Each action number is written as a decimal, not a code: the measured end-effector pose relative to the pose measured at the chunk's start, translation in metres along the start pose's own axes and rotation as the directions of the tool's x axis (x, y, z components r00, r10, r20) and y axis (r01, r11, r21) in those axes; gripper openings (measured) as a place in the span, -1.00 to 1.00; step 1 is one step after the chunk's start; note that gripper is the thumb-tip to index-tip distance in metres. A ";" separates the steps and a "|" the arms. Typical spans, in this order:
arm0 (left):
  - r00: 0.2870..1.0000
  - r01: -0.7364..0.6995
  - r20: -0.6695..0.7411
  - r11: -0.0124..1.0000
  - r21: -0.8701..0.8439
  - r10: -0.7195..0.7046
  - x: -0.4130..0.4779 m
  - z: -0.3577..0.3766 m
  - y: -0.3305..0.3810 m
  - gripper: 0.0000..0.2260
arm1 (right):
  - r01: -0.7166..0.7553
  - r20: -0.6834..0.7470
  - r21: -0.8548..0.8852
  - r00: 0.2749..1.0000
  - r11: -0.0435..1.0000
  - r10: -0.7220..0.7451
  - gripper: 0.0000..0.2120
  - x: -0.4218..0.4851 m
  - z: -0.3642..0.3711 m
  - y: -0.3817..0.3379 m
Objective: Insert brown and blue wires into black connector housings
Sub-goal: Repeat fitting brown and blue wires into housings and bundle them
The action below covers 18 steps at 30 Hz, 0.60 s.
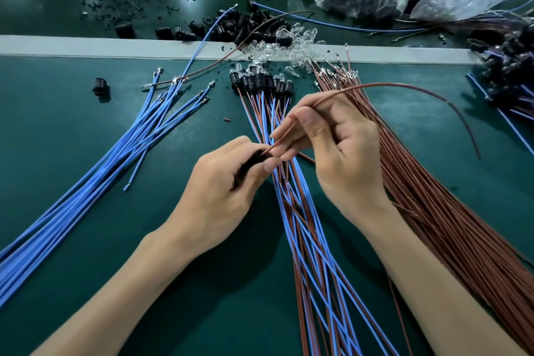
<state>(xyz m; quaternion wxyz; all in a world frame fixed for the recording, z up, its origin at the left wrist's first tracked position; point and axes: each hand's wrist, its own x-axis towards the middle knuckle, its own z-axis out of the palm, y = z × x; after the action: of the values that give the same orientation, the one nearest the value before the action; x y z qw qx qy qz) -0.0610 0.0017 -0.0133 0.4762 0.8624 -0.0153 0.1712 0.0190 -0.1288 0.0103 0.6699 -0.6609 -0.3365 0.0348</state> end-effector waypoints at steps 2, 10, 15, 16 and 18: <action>1.000 -0.026 0.014 0.999 0.026 0.025 0.000 0.000 0.000 -0.90 | -0.025 0.048 -0.045 0.998 0.999 0.027 -0.93 -0.002 0.003 0.000; 0.999 0.030 0.024 0.998 0.060 -0.032 0.001 -0.002 0.002 -0.76 | -0.229 -0.027 0.222 0.970 0.948 0.241 -0.82 0.006 -0.005 -0.010; 0.993 0.101 0.066 0.993 -0.061 -0.097 0.004 -0.006 0.013 -0.85 | -0.306 0.135 -0.082 0.939 0.948 0.315 -0.78 0.006 0.000 -0.007; 0.988 0.138 0.081 0.987 -0.083 -0.132 0.004 -0.007 0.014 -0.81 | -0.345 0.151 -0.060 0.924 0.937 0.350 -0.82 0.006 0.000 -0.008; 0.975 0.206 0.103 0.977 -0.063 -0.199 0.005 -0.009 0.012 -0.67 | -0.401 0.088 0.199 0.916 0.894 0.391 -0.82 0.010 -0.004 -0.009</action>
<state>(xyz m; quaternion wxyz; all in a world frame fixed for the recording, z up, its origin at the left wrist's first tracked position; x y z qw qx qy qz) -0.0617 0.0035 0.0027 0.5210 0.8488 0.0436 0.0794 0.0250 -0.1287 0.0224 0.7076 -0.6392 -0.2044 0.2213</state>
